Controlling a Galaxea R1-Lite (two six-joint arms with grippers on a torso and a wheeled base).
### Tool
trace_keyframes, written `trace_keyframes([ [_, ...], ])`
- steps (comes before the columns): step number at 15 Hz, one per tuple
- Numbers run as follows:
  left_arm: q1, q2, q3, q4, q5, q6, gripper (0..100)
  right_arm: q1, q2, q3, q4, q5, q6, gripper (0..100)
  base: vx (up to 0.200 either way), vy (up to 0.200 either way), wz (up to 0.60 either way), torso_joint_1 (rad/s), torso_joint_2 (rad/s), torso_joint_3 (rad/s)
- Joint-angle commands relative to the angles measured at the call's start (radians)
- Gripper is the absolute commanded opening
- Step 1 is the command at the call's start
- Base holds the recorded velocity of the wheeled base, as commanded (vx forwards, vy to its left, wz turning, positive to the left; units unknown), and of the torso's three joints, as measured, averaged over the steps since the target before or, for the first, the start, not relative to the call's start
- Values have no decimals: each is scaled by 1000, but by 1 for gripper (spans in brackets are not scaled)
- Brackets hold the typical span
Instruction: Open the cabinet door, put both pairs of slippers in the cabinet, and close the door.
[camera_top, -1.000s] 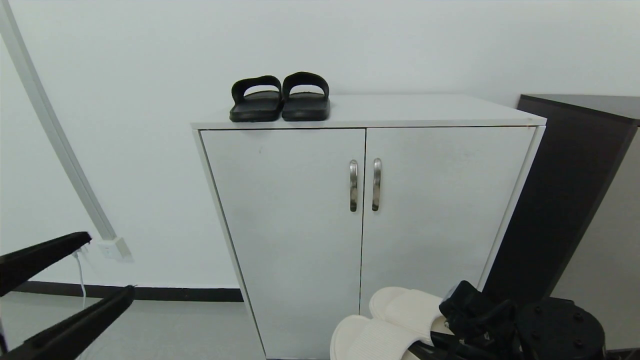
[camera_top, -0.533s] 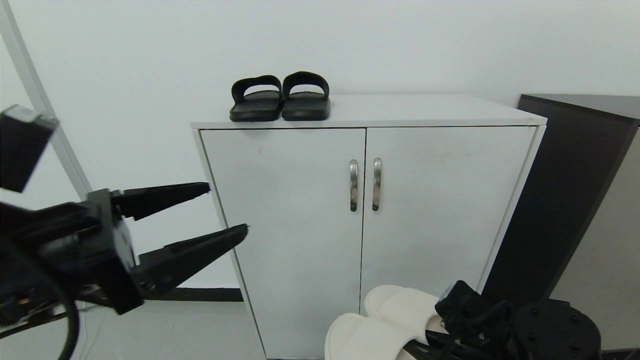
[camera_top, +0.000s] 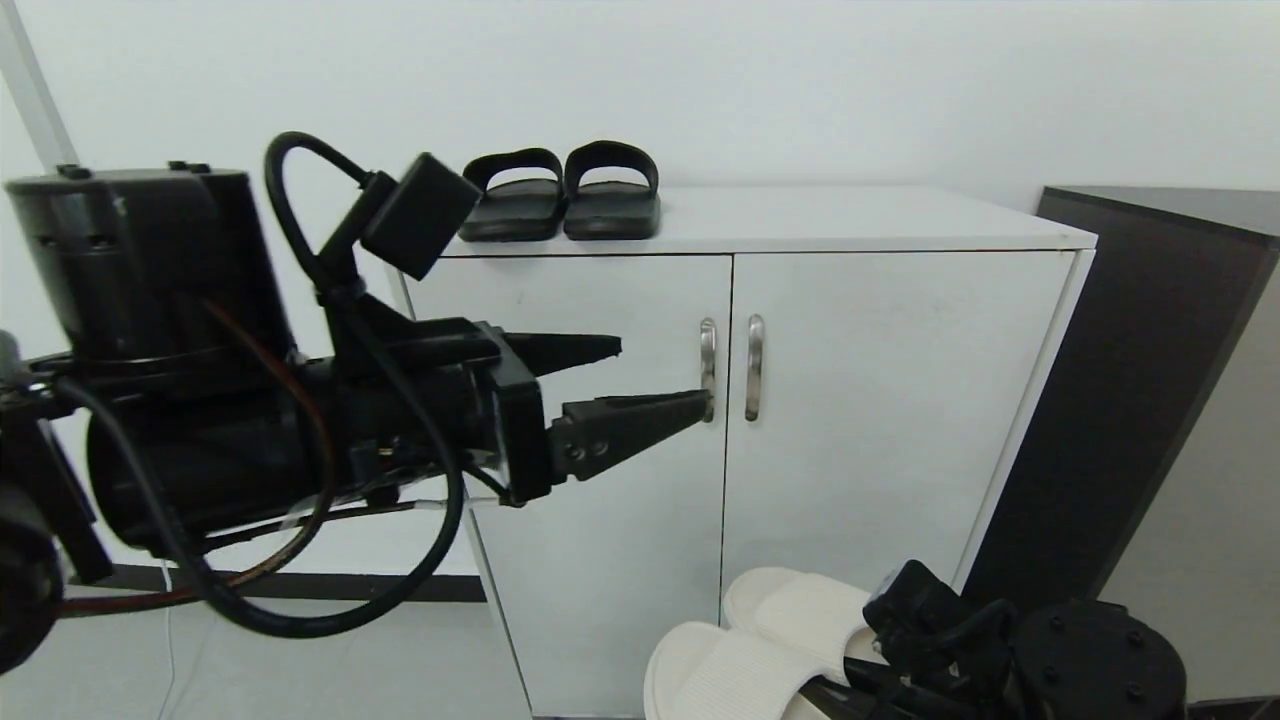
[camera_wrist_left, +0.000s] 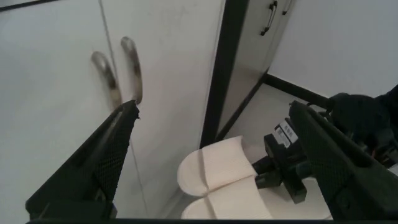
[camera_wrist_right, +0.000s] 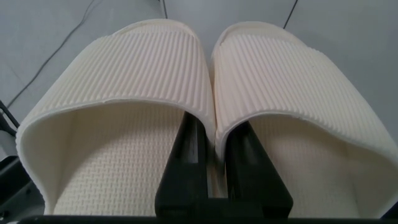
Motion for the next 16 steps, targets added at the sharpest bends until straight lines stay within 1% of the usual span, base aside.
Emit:
trace_keyframes([
  [1,-48,108,-76,0,-1,-7,100,-1,4,-1,-6,0,-1,0,0,0,0,0,0,0],
  [2,-62,132,-98,0,-4,-12,100,1,4,-3,-6,2,-6,0,0,0,0,0,0,0],
  [4,-64,172,-147,0,-11,-13,100,7,4,-1,-8,0,-7,0,0,0,0,0,0,0],
  [6,-87,224,-221,0,-31,-59,100,8,0,-1,-20,0,-7,0,0,0,0,0,0,0],
  [7,-88,232,-233,0,-35,-70,100,8,0,-1,-23,0,-7,0,0,0,0,0,0,0],
  [8,-90,258,-248,0,-51,-98,100,8,3,0,-26,2,-6,0,0,0,0,0,0,0],
  [10,-87,287,-242,0,-74,-131,100,7,14,11,-26,2,-3,0,0,0,0,0,0,0],
  [12,-64,307,-247,-1,-141,-200,100,7,27,11,-28,0,-6,0,0,0,0,0,0,0],
  [13,-59,318,-256,-1,-152,-207,100,7,27,11,-28,2,-6,0,0,0,0,0,0,0],
  [16,-33,362,-311,-6,-155,-211,100,7,40,11,-28,2,-4,0,0,0,0,0,0,0],
])
